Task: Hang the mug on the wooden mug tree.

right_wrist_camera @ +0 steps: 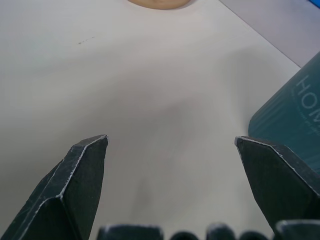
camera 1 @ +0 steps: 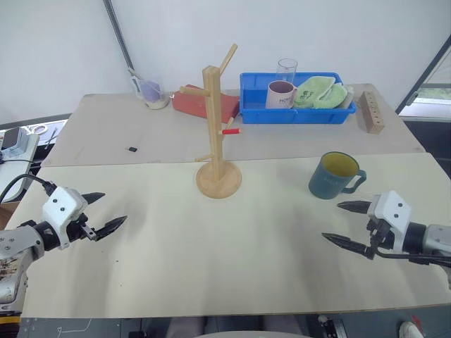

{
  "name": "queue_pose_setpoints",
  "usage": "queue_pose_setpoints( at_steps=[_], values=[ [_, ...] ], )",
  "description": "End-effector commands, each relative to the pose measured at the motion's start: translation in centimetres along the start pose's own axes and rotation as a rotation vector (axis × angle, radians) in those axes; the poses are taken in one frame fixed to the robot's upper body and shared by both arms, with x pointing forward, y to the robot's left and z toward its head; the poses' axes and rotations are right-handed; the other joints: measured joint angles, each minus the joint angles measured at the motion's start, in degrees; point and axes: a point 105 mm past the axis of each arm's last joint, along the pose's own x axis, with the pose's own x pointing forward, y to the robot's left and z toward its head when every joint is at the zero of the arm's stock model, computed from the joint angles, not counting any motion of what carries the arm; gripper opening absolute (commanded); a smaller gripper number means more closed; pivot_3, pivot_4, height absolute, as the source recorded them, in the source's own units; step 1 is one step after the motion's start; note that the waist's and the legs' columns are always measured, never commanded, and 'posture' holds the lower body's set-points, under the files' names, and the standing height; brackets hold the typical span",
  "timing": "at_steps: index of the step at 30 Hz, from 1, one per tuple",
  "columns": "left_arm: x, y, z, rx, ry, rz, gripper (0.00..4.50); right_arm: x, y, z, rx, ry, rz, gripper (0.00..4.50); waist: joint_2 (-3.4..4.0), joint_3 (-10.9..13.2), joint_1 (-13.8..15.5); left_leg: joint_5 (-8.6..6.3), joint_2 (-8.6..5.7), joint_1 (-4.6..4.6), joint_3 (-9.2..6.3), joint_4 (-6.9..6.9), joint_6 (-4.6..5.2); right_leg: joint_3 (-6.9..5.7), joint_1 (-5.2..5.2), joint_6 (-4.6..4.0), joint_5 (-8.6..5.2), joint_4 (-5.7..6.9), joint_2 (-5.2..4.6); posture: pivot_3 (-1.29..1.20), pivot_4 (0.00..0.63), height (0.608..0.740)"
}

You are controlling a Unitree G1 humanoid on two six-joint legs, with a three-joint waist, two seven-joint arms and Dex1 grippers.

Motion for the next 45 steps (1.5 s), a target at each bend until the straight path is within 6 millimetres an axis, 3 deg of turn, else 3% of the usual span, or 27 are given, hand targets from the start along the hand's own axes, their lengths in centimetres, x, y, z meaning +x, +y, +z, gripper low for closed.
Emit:
queue_pose_setpoints(
  at_steps=[1,7,13,17,21,30,32,45],
  values=[
    [-0.5,-1.0,2.4,0.009,-0.065,-0.107,4.50,-0.3,-0.4,0.9,-0.034,-0.026,-0.039,4.50,-0.03,-0.01,-0.01,0.00,0.00,0.01,0.00,0.00,0.00,0.00,0.00,0.00,0.00,0.01,0.00,0.00,0.150,0.740],
    [2.2,-5.8,7.5,0.064,-0.204,-0.342,4.50,-1.2,-0.3,0.5,0.020,-0.072,-0.206,4.50,-0.02,-0.04,0.97,0.00,0.02,-0.03,0.09,0.01,0.00,0.03,0.09,0.00,0.00,0.05,0.02,0.00,0.150,0.740],
    [4.7,-10.6,13.5,0.115,-0.360,-0.578,4.50,-2.0,-0.7,0.8,0.100,-0.158,-0.556,4.50,0.03,-0.09,1.14,0.01,0.02,-0.09,0.04,0.11,0.00,0.10,0.08,0.02,0.01,0.18,0.13,0.00,0.150,0.740],
    [5.8,-12.5,15.9,0.141,-0.432,-0.673,4.50,-2.3,-1.5,0.1,0.215,-0.171,-0.758,4.50,0.03,-0.10,0.22,0.02,0.02,-0.06,-0.03,0.19,0.02,0.16,0.10,0.06,0.04,0.33,0.24,0.00,0.150,0.740],
    [7.0,-13.7,16.2,0.181,-0.441,-0.725,4.50,-1.5,-1.7,-0.8,0.321,-0.179,-0.802,4.50,0.01,-0.11,-0.26,0.03,-0.01,0.11,-0.06,0.21,0.04,0.25,0.11,0.07,0.04,0.69,0.29,0.00,0.150,0.740],
    [8.9,-15.3,16.9,0.222,-0.488,-0.785,4.50,-1.1,-5.1,-4.5,0.402,-0.130,-0.952,4.50,0.01,-0.10,-0.20,0.07,-0.02,0.17,-0.13,0.18,0.11,0.30,0.16,0.07,0.04,0.72,0.35,0.00,0.150,0.740],
    [9.1,-15.6,16.9,0.227,-0.492,-0.789,4.50,-0.9,-5.7,-4.8,0.415,-0.139,-0.965,4.50,0.01,-0.11,-0.20,0.36,-0.03,0.15,-0.11,0.17,0.56,0.32,0.16,0.07,0.04,0.72,0.34,0.00,0.150,0.740],
    [8.8,-15.0,16.3,0.241,-0.484,-0.788,4.50,-0.6,-8.6,-5.4,0.439,-0.180,-0.992,4.50,0.02,-0.11,-0.29,0.40,-0.03,0.16,-0.10,0.15,0.64,0.55,0.19,0.08,0.05,0.76,0.49,0.00,0.150,0.740]
  ],
)
